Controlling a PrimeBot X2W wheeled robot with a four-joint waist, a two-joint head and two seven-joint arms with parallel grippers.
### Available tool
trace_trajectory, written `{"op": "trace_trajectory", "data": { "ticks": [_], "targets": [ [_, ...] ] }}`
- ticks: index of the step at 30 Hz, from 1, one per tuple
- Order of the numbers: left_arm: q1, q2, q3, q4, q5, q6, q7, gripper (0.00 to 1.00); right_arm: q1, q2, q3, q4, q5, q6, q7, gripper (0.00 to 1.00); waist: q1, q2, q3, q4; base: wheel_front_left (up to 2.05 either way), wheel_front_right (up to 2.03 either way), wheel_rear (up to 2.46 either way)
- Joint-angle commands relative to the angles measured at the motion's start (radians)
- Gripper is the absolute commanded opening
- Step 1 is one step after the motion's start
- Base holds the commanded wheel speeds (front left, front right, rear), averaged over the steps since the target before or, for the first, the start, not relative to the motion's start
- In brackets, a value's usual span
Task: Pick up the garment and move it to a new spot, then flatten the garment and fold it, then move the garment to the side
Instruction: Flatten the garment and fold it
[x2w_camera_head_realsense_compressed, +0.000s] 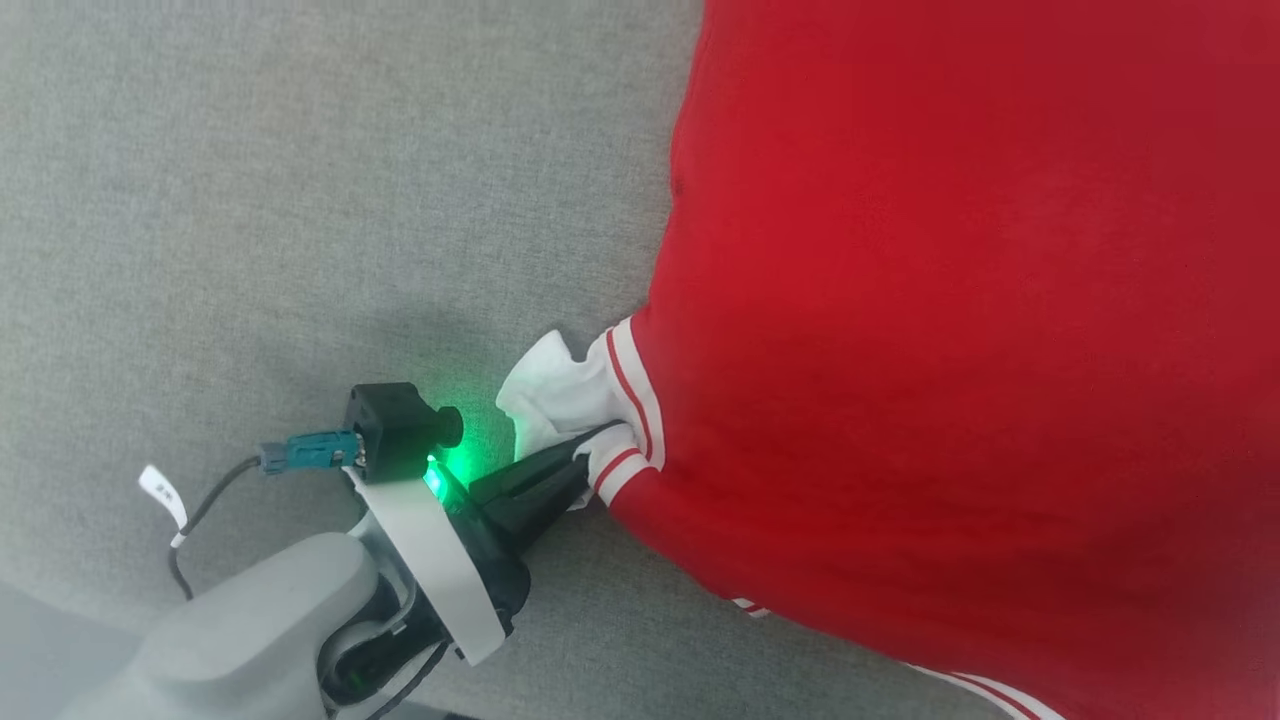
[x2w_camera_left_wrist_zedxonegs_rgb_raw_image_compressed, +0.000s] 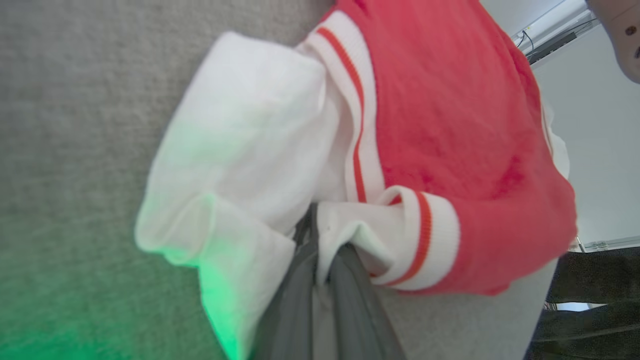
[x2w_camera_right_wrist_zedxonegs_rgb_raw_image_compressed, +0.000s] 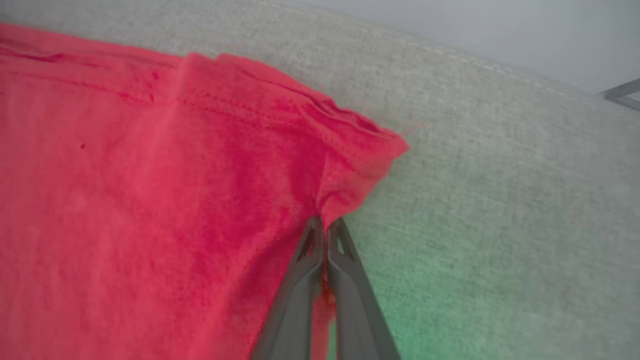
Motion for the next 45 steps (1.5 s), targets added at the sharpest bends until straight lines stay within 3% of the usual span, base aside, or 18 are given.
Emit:
{"op": "trace_trajectory", "data": {
  "ticks": [1,4,9,12,18,27,31,35,37,38,41,45],
  "targets": [
    [0.014,-0.052,-0.001,0.131,-0.020,0.045,0.033,0.00,0.039,-0.009,0.015,0.005,0.012,0.000,-0.010,0.00,0.0001,-0.0001,-0.032,-0.017,0.00,0.00,0.00],
    [0.042,-0.034,0.018,0.133,-0.026,0.042,0.027,0.00,0.091,-0.037,0.049,-0.042,0.059,0.000,-0.051,0.00,0.0001,-0.0001,-0.088,-0.041,0.00,0.00,0.00],
    [0.102,-0.001,0.058,0.120,-0.042,0.039,0.019,0.00,0.262,-0.137,0.083,-0.188,0.205,0.000,-0.078,0.00,0.0001,-0.0001,-0.184,-0.086,0.00,0.00,0.00],
    [0.140,0.020,0.076,0.108,-0.049,0.034,0.017,0.00,0.406,-0.217,0.086,-0.297,0.284,0.000,-0.079,0.00,0.0001,-0.0001,-0.230,-0.119,0.00,0.00,0.00],
    [0.203,0.045,0.118,0.080,-0.056,0.044,0.013,0.00,0.749,-0.291,0.023,-0.471,0.449,0.000,-0.082,0.00,0.0001,-0.0001,-0.299,-0.182,0.00,0.00,0.00],
    [0.268,0.066,0.174,0.049,-0.060,0.054,0.012,0.00,1.248,-0.250,-0.034,-0.718,0.467,0.000,-0.118,0.00,0.0001,-0.0001,-0.341,-0.237,0.00,0.00,0.00],
    [0.282,0.072,0.190,0.043,-0.054,0.056,0.011,0.00,1.365,-0.205,-0.033,-0.799,0.419,0.000,-0.103,0.00,0.0001,-0.0001,-0.346,-0.249,0.00,0.00,0.00],
    [0.281,0.074,0.187,0.042,-0.043,0.055,0.015,0.00,1.387,-0.164,-0.021,-0.837,0.357,0.000,-0.104,0.00,0.0001,-0.0001,-0.349,-0.257,0.00,0.00,0.00],
    [0.278,0.074,0.185,0.045,-0.038,0.057,0.016,0.00,1.374,-0.145,-0.035,-0.845,0.325,0.000,-0.126,0.47,0.0001,-0.0001,-0.350,-0.258,0.00,0.00,0.00],
    [0.277,0.076,0.185,0.045,-0.038,0.057,0.016,0.00,1.369,-0.142,-0.042,-0.850,0.309,0.000,-0.136,1.00,0.0001,-0.0001,-0.350,-0.259,0.00,0.00,0.00],
    [0.278,0.079,0.190,0.043,-0.039,0.057,0.016,0.00,1.376,-0.140,-0.079,-0.877,0.305,0.000,-0.135,1.00,0.0001,-0.0001,-0.350,-0.260,0.00,0.00,0.00],
    [0.281,0.072,0.192,0.039,-0.035,0.057,0.015,0.00,1.389,-0.153,-0.202,-0.942,0.348,0.000,-0.126,1.00,0.0001,-0.0001,-0.345,-0.253,0.00,0.00,0.00]
  ]
}}
